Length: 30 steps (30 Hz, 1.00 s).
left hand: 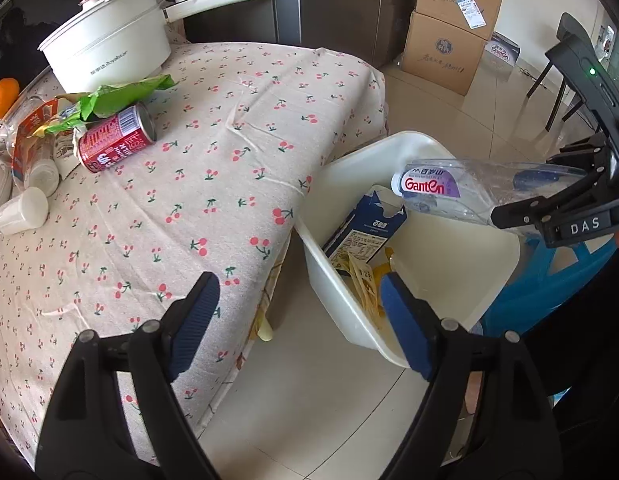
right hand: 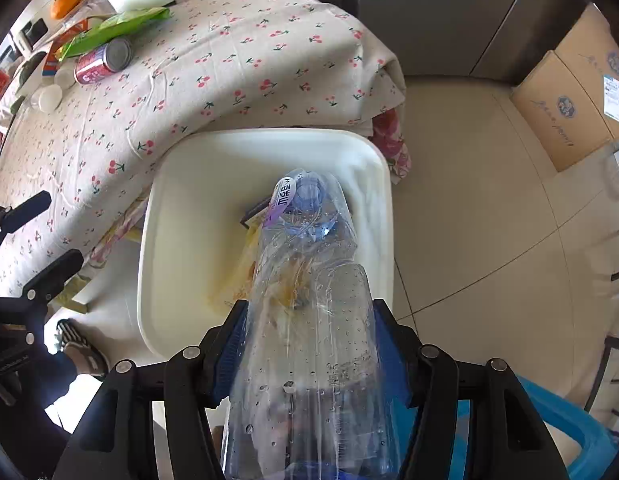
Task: Collect trash
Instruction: 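Carry the bottle and packet to the white bin and release both, then grasp the white milk bottle with the left tool while the right tool grasps the green bag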
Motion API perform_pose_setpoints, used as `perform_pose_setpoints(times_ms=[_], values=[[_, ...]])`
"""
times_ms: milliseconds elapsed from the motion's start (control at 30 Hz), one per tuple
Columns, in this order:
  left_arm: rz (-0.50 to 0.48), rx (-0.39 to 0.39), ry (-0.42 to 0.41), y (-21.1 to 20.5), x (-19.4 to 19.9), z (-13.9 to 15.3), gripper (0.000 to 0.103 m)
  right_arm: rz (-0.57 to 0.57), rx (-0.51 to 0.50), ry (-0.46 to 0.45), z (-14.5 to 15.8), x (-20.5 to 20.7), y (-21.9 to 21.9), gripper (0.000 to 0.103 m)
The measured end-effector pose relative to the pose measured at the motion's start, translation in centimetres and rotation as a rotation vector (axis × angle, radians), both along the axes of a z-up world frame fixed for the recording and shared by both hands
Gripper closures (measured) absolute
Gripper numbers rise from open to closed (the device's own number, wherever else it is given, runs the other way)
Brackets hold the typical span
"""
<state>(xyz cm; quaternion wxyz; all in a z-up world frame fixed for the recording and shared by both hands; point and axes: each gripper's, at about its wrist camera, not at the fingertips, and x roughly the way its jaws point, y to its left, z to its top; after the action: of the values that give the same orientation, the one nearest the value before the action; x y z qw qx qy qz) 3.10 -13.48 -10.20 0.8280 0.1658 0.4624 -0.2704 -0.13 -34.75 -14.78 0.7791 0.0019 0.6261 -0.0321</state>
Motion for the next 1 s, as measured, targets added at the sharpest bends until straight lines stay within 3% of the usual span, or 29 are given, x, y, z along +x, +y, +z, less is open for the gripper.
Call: perform_pose_setpoints(times_ms=[233, 333, 700, 1000], values=[[0.024, 0.006, -0.014, 1.0, -0.1, 0.4, 0.018, 0.029, 0.001, -0.007, -0.1, 0.9, 1.3, 0.039], [0.047, 0.010, -0.022, 1.5, 0.1, 0.6, 0.014, 0.044, -0.008, -0.028, 0.3, 1.0, 1.9, 0.030], [0.114, -0.004, -0.021, 3.3, 0.9, 1.1, 0.010, 0.018, 0.007, -0.072, 1.3, 1.7, 1.7, 0.029], [0.244, -0.021, -0.016, 7.1, 3.5, 2.1, 0.010, -0.004, 0.058, -0.162, 2.7, 3.8, 3.3, 0.024]])
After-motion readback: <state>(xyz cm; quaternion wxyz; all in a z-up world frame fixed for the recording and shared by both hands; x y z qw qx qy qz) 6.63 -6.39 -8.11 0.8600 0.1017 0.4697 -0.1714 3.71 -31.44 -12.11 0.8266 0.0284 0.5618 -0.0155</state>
